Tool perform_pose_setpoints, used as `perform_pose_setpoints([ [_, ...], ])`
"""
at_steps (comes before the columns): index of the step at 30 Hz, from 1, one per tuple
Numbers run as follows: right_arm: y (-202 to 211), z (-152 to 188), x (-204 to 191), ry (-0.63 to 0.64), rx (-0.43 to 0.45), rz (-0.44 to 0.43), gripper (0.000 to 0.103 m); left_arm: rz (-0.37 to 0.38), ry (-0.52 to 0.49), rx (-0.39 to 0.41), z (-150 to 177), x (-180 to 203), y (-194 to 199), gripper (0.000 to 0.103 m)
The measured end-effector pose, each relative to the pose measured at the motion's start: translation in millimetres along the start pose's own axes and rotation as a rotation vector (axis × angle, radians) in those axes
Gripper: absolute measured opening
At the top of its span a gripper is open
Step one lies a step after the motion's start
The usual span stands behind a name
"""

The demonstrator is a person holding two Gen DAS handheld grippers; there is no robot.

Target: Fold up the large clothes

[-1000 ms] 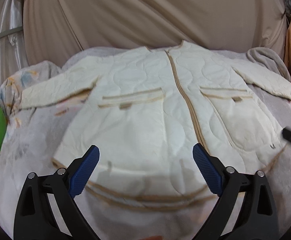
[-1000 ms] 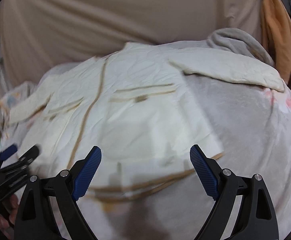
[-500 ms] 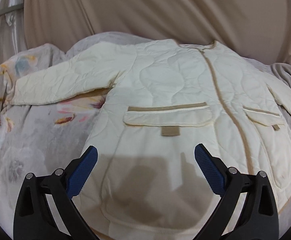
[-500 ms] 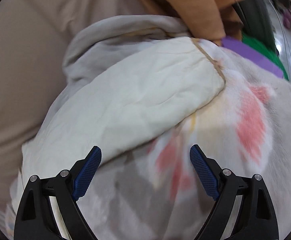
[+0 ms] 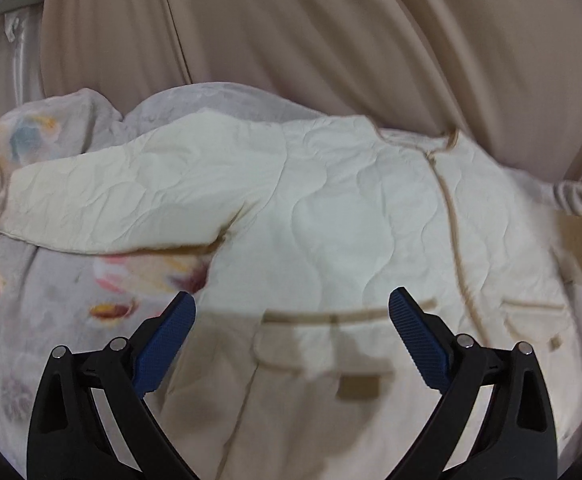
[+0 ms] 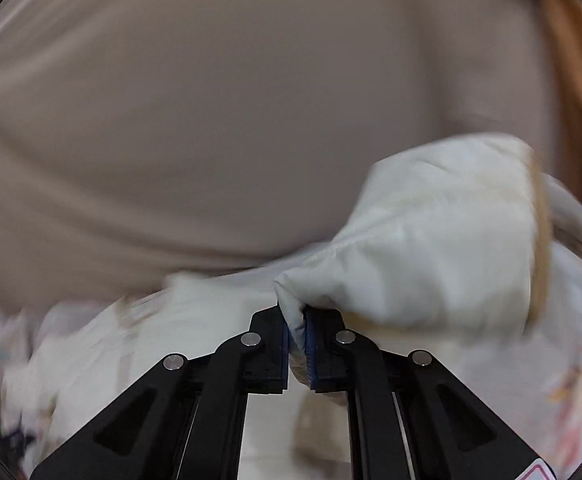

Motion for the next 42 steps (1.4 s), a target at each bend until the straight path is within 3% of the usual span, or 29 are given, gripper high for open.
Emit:
perform_pose_setpoints([
  [2,-27,6,-101,0.143,-0.036,-0.168,0.009,0.045,0.026,-0.009,-12,6,-5,0.095],
  [5,-64,46,-216,0.312,-0.125,-0.335,0.013,0.097,0.032,0.007,-29,20,-14,0.095],
  [7,-85,81,-267,0.401,-0.203,-0.389,0.026,0.131,0.018,0.011,-38,31,-25,0.095],
  [10,-97,114,-292,0.48,-0.274,-0.361,0.027,0.15,0.018,-0.039,-43,42,-57,0.095],
  [11,-92,119,-291,0.488,-0.274,-0.361,0.028,0.146,0.03,-0.066,-43,41,-68,0.095],
  [13,-75,116,-267,0.458,-0.258,-0.372,0.046,0.17,0.058,-0.132,-40,42,-93,0.095],
  [15,-56,109,-227,0.391,-0.229,-0.354,0.056,0.187,0.106,-0.176,-39,41,-113,0.095],
  [18,-39,106,-148,0.263,-0.223,-0.269,0.059,0.231,0.188,-0.227,-44,41,-133,0.09],
  [19,-34,108,-118,0.209,-0.225,-0.225,0.061,0.244,0.202,-0.244,-45,43,-136,0.08],
  [20,-30,112,-87,0.138,-0.236,-0.193,0.061,0.264,0.203,-0.263,-46,47,-140,0.058],
  [21,-28,116,-65,0.079,-0.247,-0.176,0.061,0.283,0.185,-0.278,-47,53,-142,0.046],
  [23,-26,123,-26,-0.045,-0.255,-0.138,0.062,0.242,0.123,-0.244,-54,59,-141,0.012],
  [24,-26,124,-10,-0.084,-0.256,-0.114,0.062,0.232,0.1,-0.218,-60,59,-139,0.008],
  [27,-29,118,5,-0.1,-0.235,-0.067,0.06,0.215,0.109,-0.153,-78,49,-129,0.006],
  [29,-34,108,1,-0.097,-0.211,-0.068,0.053,0.186,0.118,-0.15,-80,39,-132,0.005],
  [31,-39,99,-11,-0.073,-0.2,-0.103,0.031,0.138,0.111,-0.161,-76,31,-142,0.005],
  [32,-46,96,-22,-0.052,-0.206,-0.129,0.026,0.123,0.111,-0.172,-72,28,-147,0.005],
  [33,-58,101,-34,-0.024,-0.246,-0.163,0.017,0.115,0.111,-0.183,-67,25,-152,0.005],
  [34,-70,110,-32,0.012,-0.305,-0.153,0.004,0.107,0.11,-0.186,-64,23,-155,0.005],
  [35,-84,120,-32,0.056,-0.36,-0.102,0.0,0.104,0.106,-0.187,-61,22,-157,0.005],
  [37,-93,129,-28,0.09,-0.397,-0.066,0.0,0.103,0.092,-0.186,-59,25,-158,0.006],
  [40,-82,105,-30,0.083,-0.363,0.007,0.002,0.084,0.067,-0.176,-63,24,-157,0.006],
  [42,-79,79,-48,0.049,-0.306,-0.076,0.002,0.076,0.06,-0.171,-61,25,-161,0.006],
])
Point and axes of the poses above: each gripper's, at about its wrist camera, not at the fingertips, and y roughly against the way its jaws point, x to its right, z to its underside, the point moved 6 cm from there along -y, roughly the way its jaws point, and after that the axes turned 10 degrees about y, right-handed, at the moved point
